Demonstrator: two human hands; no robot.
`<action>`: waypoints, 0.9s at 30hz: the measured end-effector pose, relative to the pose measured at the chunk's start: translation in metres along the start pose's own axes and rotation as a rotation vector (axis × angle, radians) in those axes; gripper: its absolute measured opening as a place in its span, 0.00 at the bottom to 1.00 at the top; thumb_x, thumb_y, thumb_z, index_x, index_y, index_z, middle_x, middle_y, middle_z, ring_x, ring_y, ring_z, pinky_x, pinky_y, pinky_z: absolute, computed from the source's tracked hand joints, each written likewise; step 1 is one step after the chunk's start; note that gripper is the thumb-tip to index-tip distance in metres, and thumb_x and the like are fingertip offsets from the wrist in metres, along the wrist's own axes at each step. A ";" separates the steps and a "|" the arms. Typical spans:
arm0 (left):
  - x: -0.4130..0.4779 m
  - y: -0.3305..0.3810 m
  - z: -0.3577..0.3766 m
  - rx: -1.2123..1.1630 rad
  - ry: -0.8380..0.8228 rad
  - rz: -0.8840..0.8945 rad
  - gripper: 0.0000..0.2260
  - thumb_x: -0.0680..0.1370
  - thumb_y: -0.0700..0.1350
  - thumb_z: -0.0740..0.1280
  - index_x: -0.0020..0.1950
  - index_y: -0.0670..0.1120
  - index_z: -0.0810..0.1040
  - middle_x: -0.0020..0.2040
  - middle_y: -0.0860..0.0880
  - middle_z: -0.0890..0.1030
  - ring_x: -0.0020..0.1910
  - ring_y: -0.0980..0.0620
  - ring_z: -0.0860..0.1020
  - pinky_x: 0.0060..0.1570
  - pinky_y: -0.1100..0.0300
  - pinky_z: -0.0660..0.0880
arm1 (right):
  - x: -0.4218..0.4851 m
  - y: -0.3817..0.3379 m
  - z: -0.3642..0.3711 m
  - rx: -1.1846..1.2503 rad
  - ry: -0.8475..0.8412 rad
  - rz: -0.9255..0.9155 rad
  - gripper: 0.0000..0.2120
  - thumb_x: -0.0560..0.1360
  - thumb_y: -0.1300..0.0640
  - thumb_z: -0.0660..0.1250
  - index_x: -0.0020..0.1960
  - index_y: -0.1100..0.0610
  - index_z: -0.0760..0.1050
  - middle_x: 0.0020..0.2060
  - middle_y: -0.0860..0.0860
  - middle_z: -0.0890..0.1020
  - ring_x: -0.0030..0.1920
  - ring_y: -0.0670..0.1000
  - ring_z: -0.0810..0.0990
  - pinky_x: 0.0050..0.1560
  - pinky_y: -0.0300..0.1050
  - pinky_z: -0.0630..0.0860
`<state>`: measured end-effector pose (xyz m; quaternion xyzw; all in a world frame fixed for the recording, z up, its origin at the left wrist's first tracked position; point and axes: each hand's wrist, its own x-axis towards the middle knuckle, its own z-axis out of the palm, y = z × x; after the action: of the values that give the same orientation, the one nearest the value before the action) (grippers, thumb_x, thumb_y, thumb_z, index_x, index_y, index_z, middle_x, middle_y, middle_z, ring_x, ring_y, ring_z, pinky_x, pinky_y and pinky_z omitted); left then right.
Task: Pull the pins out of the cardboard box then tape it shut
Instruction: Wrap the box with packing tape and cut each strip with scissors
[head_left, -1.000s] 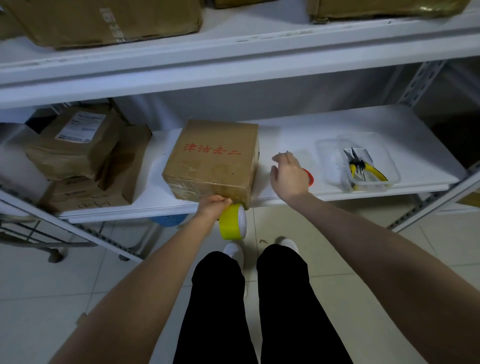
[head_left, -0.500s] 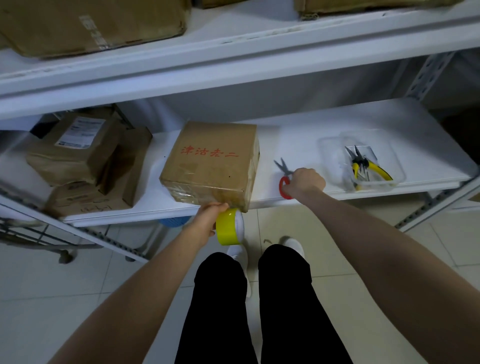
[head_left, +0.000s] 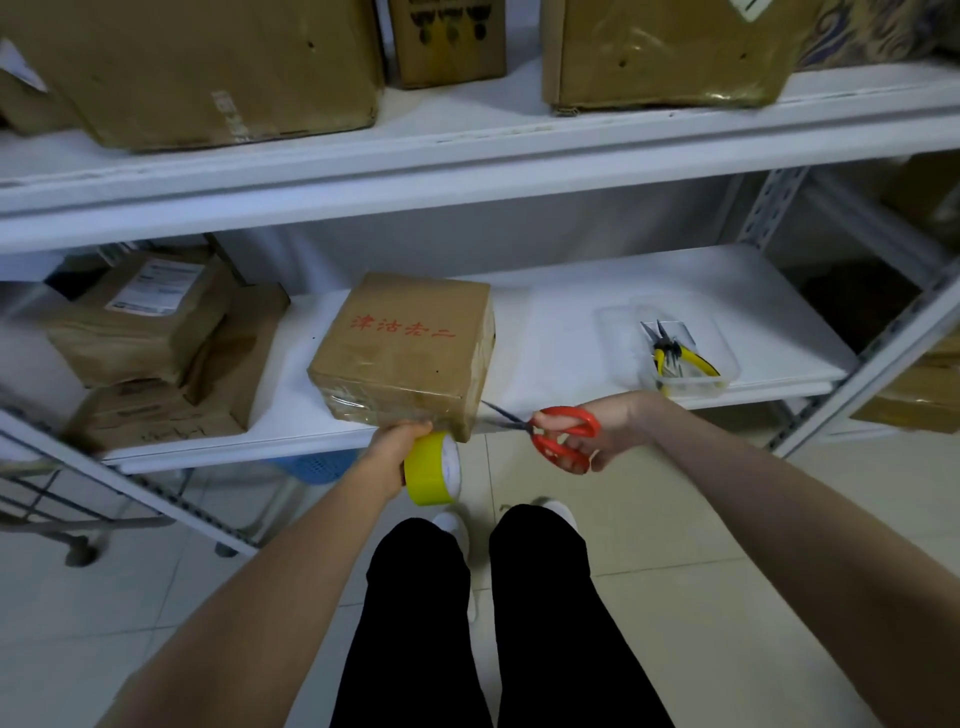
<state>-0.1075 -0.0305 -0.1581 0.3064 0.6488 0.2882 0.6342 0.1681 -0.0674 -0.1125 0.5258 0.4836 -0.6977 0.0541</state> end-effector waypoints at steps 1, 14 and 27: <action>-0.001 0.000 -0.002 0.009 0.000 -0.011 0.16 0.75 0.41 0.69 0.61 0.38 0.76 0.56 0.38 0.79 0.54 0.40 0.78 0.53 0.49 0.76 | 0.001 -0.007 0.005 -0.014 -0.024 0.003 0.29 0.62 0.26 0.62 0.40 0.53 0.71 0.34 0.49 0.75 0.34 0.48 0.72 0.36 0.40 0.64; -0.012 0.007 -0.007 -0.055 -0.151 -0.044 0.09 0.78 0.38 0.63 0.57 0.39 0.77 0.50 0.40 0.80 0.42 0.46 0.80 0.42 0.56 0.78 | 0.046 -0.058 0.034 -0.166 0.084 0.030 0.29 0.65 0.24 0.57 0.38 0.52 0.67 0.32 0.48 0.73 0.32 0.48 0.71 0.36 0.43 0.59; -0.010 0.028 -0.014 0.692 0.115 0.214 0.04 0.74 0.40 0.69 0.47 0.42 0.80 0.53 0.41 0.80 0.53 0.44 0.77 0.53 0.54 0.74 | 0.048 -0.062 0.029 -0.383 0.364 -0.132 0.23 0.70 0.35 0.68 0.40 0.56 0.75 0.30 0.49 0.79 0.26 0.45 0.76 0.30 0.38 0.66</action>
<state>-0.1210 -0.0201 -0.1301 0.5521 0.7068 0.1332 0.4218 0.0904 -0.0348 -0.1125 0.5901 0.6419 -0.4893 0.0190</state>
